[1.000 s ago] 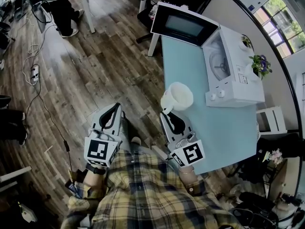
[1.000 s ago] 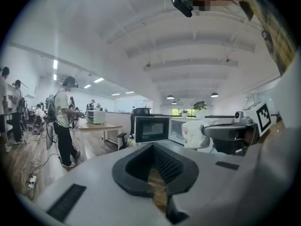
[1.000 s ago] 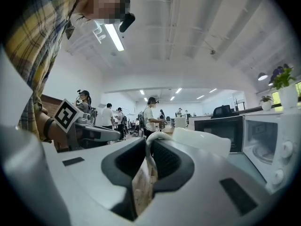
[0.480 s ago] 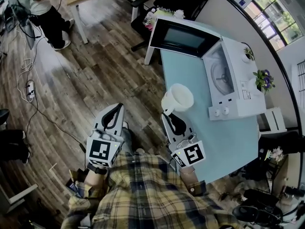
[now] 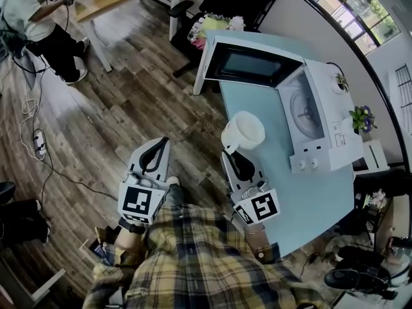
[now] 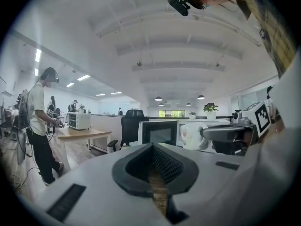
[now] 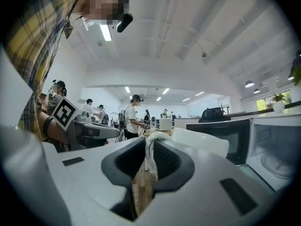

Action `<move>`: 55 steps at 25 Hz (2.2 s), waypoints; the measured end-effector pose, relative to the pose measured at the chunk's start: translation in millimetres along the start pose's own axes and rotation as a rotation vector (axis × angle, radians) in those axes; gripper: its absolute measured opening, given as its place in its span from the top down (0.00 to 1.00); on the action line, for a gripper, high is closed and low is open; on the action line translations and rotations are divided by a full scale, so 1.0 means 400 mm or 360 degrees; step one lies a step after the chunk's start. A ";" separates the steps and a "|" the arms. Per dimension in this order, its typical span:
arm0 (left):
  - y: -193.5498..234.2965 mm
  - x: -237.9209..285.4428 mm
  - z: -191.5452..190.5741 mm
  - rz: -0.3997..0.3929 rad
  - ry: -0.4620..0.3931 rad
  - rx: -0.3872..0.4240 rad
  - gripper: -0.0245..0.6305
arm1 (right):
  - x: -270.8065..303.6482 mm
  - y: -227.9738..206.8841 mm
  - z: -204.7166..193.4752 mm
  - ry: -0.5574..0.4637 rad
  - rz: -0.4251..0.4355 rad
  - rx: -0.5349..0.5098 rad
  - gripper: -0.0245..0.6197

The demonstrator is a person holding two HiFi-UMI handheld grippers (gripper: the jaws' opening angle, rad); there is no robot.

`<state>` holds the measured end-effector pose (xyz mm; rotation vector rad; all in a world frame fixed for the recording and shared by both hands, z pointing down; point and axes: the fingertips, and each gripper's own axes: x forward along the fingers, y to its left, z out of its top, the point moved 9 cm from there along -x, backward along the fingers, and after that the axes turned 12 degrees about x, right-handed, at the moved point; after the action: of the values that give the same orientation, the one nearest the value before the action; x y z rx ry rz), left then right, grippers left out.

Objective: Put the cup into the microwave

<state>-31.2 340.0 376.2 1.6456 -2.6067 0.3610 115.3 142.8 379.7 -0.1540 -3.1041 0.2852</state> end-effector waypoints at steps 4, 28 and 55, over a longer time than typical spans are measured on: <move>0.050 0.017 -0.012 -0.0044 -0.0009 0.0009 0.98 | 0.045 0.006 -0.007 -0.0001 -0.0052 0.0007 0.87; 0.130 0.167 -0.059 -0.0214 0.0031 -0.0003 0.98 | 0.156 -0.097 -0.031 0.0030 -0.0250 0.0053 0.87; 0.019 0.776 0.153 -0.1020 -0.0210 0.0174 0.98 | 0.156 -0.439 0.100 -0.0184 -0.0894 0.0041 0.87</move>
<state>-168.3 55.0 363.3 2.4758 -1.9909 0.3675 35.0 -30.0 373.3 0.7433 -3.0787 0.3192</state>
